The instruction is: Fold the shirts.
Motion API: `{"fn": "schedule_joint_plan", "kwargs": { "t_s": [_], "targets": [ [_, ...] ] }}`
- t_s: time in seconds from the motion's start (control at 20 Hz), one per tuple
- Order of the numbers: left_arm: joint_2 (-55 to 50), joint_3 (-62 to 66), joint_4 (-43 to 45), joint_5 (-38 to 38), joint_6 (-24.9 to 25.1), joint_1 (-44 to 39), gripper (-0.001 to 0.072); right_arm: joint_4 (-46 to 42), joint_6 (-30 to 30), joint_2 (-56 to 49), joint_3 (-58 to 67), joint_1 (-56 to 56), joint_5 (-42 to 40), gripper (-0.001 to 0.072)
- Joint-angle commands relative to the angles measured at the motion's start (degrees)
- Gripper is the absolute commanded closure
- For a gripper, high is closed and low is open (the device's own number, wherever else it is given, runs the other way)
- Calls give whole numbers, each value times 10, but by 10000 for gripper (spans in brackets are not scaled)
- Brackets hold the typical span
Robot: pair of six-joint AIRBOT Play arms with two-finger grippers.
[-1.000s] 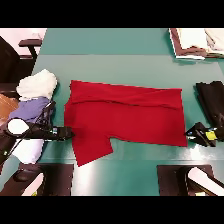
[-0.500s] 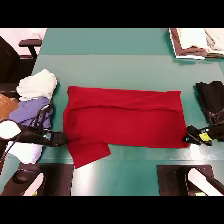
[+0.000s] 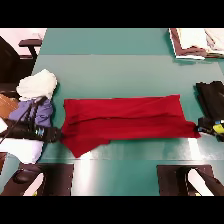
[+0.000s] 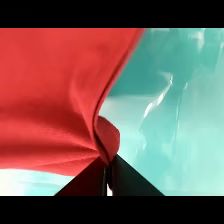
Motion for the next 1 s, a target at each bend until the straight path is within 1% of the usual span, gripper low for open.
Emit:
{"fn": "schedule_joint_plan", "kwargs": {
  "t_s": [0.0, 0.1, 0.2, 0.35, 0.4, 0.45, 0.5, 0.55, 0.6, 0.65, 0.7, 0.8, 0.85, 0.9, 0.95],
  "targets": [
    [-121, 76, 5, 113, 58, 0, 682, 4, 21, -89, 86, 56, -44, 697],
    [-214, 125, 6, 153, 85, 0, 682, 4, 27, -162, 146, 82, -56, 697],
    [-294, 162, 6, 177, 110, 0, 681, 4, 27, -227, 197, 102, -61, 696],
    [-372, 191, 6, 217, 109, 0, 679, 9, 27, -303, 262, 120, -63, 694],
    [-383, 195, 4, 233, 106, 0, 677, 25, 26, -320, 279, 120, -62, 671],
    [-385, 196, 4, 247, 104, 0, 519, 48, 15, -334, 296, 117, -61, 480],
    [-385, 201, 3, 253, 100, 0, 257, 72, 6, -344, 311, 108, -56, 370],
    [-385, 208, 3, 248, 93, 1, 201, 94, -8, -347, 320, 97, -50, 365],
    [-385, 221, 3, 231, 94, 1, 206, 110, -18, -344, 320, 84, -50, 354],
    [-384, 233, 3, 208, 94, 1, 206, 109, -21, -335, 312, 68, -47, 266],
    [-384, 242, 2, 188, 94, 0, 207, 108, -26, -324, 294, 50, -47, 194],
    [-381, 245, -15, 165, 94, 0, 208, 109, -45, -307, 247, 7, -50, 146],
    [-382, 245, -26, 158, 94, 0, 209, 110, -50, -306, 224, -13, -53, 134],
    [-382, 245, -37, 153, 94, 0, 321, 110, -54, -307, 203, -33, -61, 134],
    [-382, 245, -45, 151, 95, -4, 578, 115, -69, -310, 181, -54, -71, 135]
  ]
}}
